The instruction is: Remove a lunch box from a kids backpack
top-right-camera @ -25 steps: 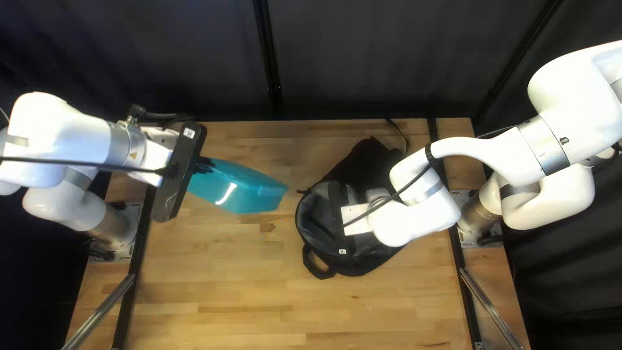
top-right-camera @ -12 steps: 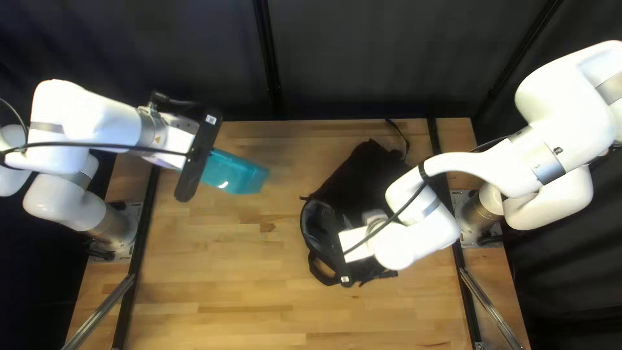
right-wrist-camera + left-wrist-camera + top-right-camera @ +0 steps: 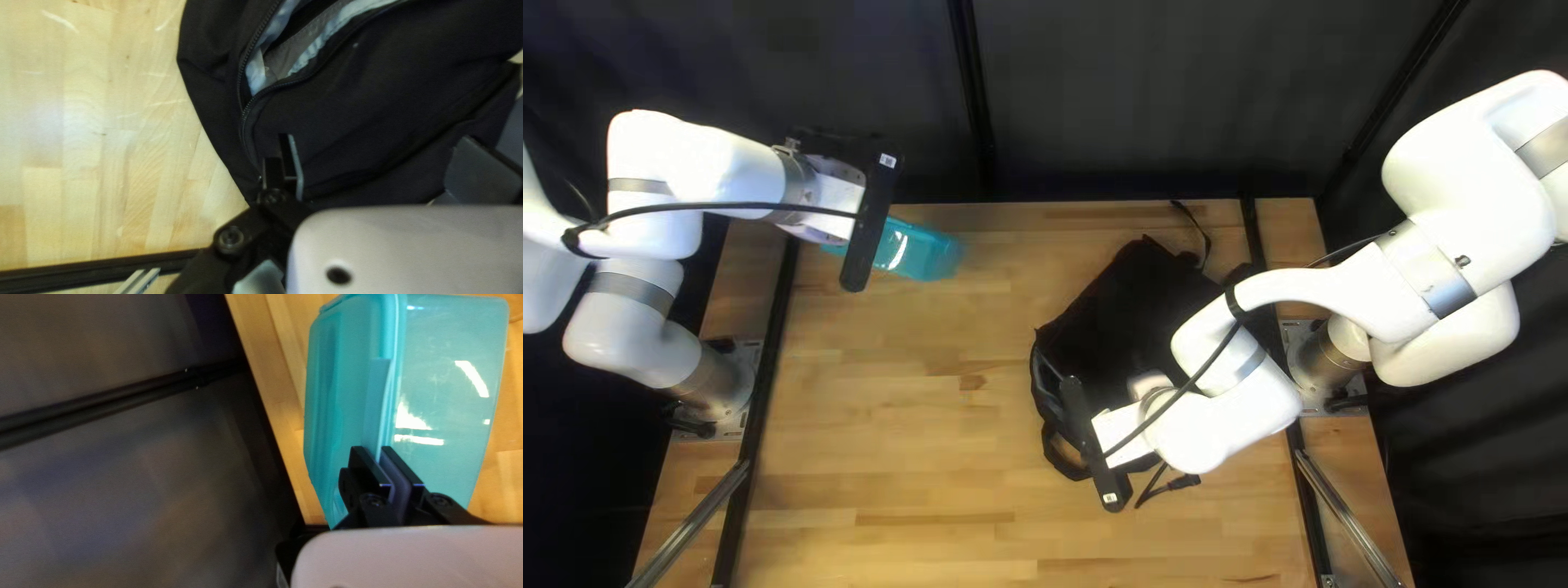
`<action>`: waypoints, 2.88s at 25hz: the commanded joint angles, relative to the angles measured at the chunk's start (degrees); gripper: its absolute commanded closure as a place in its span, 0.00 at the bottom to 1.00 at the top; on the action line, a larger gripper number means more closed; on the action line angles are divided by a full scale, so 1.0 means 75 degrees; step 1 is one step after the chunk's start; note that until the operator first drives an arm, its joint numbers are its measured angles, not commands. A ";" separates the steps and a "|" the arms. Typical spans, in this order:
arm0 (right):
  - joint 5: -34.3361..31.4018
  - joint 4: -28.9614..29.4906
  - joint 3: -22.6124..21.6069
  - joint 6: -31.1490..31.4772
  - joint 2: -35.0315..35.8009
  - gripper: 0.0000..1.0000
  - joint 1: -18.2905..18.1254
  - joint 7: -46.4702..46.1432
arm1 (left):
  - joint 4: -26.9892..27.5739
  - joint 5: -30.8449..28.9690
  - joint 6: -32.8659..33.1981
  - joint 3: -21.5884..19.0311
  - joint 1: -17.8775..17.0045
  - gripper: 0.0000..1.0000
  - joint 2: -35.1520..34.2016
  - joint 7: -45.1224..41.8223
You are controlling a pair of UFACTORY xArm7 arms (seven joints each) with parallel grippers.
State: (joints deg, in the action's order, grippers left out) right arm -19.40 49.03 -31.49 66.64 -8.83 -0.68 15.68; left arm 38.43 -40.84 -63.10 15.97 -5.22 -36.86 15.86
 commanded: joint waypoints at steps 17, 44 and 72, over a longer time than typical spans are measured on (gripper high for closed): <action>-0.0440 0.0477 -0.0057 -0.0085 0.0600 0.00 -0.0015 -0.0276 | -0.1199 -0.0831 0.1400 -0.0161 0.0188 1.00 0.0676 -0.1934; -0.0432 0.0492 -0.0063 -0.0083 0.0601 0.00 -0.0007 -0.0300 | -0.1175 0.2641 0.2667 -0.0621 -0.1849 1.00 0.2040 -0.2690; -0.0528 0.0549 -0.0171 -0.0039 0.0663 0.00 0.0077 -0.0197 | -0.1587 0.5018 0.4728 -0.0320 -0.3220 0.69 0.3420 -0.1457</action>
State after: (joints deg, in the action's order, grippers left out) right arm -23.22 53.00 -32.71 66.33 -4.11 -0.13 14.00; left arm 26.22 -4.05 -28.38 13.65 -28.79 -12.04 4.68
